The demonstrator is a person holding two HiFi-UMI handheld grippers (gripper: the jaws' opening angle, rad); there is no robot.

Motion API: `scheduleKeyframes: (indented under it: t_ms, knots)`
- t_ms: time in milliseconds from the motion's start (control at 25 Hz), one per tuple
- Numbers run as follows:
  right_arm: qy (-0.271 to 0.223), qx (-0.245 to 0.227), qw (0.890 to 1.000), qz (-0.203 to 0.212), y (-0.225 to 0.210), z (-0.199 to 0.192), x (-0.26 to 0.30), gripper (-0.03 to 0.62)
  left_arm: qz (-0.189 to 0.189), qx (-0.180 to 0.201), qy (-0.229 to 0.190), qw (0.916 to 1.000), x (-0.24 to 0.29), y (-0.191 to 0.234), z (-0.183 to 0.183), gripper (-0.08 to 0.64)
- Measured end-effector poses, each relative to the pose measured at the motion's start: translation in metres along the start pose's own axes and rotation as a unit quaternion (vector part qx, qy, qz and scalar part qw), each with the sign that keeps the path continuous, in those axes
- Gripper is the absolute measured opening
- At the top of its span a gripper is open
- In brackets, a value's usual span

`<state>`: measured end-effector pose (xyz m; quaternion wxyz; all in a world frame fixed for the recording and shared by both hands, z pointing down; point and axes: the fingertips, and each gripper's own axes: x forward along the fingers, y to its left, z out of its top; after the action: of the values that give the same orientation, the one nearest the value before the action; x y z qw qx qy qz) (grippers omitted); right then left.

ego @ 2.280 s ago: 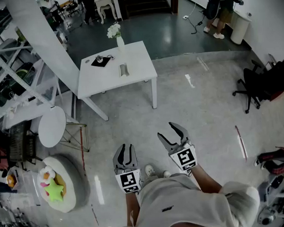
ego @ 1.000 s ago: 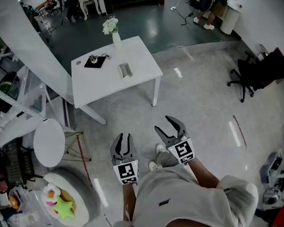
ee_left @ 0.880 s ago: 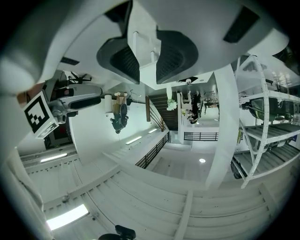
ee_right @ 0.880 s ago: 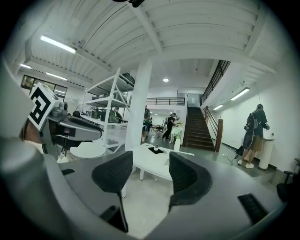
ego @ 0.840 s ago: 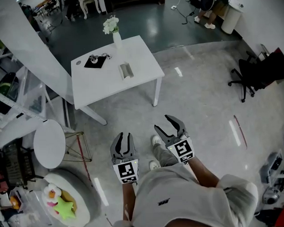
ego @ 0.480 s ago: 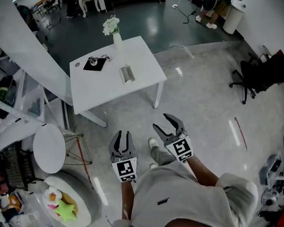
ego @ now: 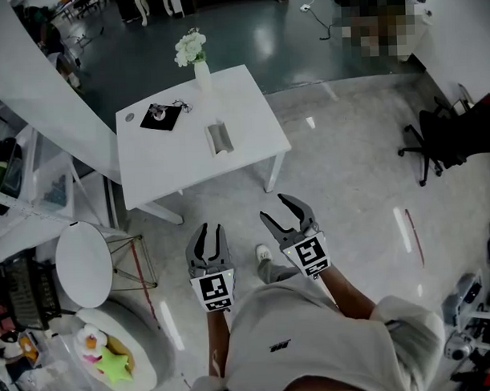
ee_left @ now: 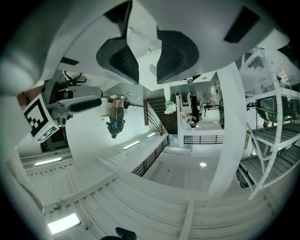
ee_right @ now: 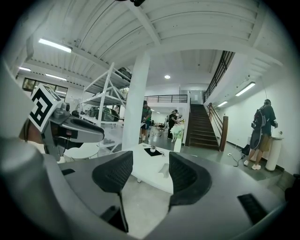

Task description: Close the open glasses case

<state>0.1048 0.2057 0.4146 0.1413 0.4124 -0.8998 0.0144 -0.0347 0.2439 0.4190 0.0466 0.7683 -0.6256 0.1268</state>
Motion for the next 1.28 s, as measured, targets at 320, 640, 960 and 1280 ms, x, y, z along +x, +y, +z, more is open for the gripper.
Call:
scheduleKeyframes:
  t_ms: [320, 640, 960, 1280]
  knots:
    - [0.001, 0.006, 1.0, 0.013, -0.04, 0.002, 0.042, 0.239, 0.01, -0.004, 0.012, 0.9999, 0.054, 0.008, 0.007, 0.132]
    - [0.006, 0.01, 0.999, 0.032, -0.078, 0.001, 0.087, 0.238, 0.021, -0.004, 0.019, 0.9996, 0.108, 0.016, 0.016, 0.133]
    - [0.004, 0.011, 0.999, 0.044, -0.104, -0.001, 0.12, 0.236, 0.035, -0.005, 0.02, 0.9992, 0.145, 0.022, 0.022, 0.132]
    - [0.001, 0.016, 0.999, 0.048, -0.115, 0.001, 0.15, 0.233, 0.038, 0.003, 0.016, 0.9992, 0.171, 0.034, 0.028, 0.132]
